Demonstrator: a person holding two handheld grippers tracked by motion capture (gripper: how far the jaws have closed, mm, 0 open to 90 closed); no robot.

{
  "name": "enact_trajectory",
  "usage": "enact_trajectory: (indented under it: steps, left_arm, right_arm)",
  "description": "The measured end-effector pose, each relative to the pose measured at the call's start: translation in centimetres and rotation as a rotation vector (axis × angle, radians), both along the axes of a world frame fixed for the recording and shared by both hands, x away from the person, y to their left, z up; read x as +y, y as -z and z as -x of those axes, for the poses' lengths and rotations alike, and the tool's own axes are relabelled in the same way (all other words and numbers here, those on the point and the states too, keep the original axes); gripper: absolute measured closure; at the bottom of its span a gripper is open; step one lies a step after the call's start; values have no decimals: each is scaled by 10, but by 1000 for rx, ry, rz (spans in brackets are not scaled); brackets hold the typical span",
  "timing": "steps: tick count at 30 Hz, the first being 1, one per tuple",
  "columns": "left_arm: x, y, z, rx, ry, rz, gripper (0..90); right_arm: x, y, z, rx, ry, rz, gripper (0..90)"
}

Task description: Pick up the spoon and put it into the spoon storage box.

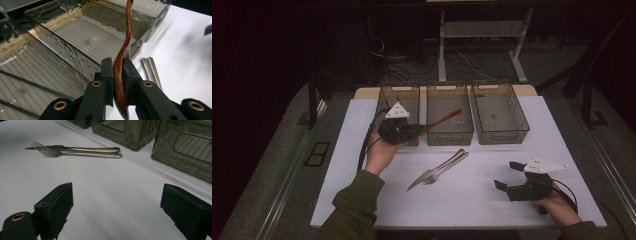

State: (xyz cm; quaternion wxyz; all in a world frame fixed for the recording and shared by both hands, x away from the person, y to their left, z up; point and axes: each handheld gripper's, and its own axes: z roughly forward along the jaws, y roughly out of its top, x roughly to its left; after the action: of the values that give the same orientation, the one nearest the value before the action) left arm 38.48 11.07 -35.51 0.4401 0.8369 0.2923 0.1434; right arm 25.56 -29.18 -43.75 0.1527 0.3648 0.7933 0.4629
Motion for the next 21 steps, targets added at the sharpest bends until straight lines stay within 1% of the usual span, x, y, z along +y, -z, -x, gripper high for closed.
enact_trajectory:
  steps: [7, 9, 10, 12, 15, 18, 21]
  left_arm:
    - [-11, -3, -17, -6, -34, -31, 805]
    - [-15, -3, -21, -4, -50, -27, 805]
    - [-16, -3, -24, -6, -54, -35, 805]
    - [-20, -3, -29, -13, -61, -31, 805]
    - [-27, -2, -36, -20, -68, -37, 805]
    - [-34, 0, -43, -17, -78, -55, 805]
    - [-41, 3, -50, -2, -92, -58, 805]
  right_arm:
    - [0, 0, 0, -2, 0, -1, 104]
    - [0, 0, 0, -2, 0, -1, 104]
    - [-1, 0, 0, -2, 0, -1, 103]
    - [-1, 0, 0, -4, -1, -1, 104]
    - [-1, 0, 0, -5, -2, -1, 104]
    - [0, 0, 0, -5, -4, 0, 104]
    - [-1, 0, 0, -6, -4, -1, 104]
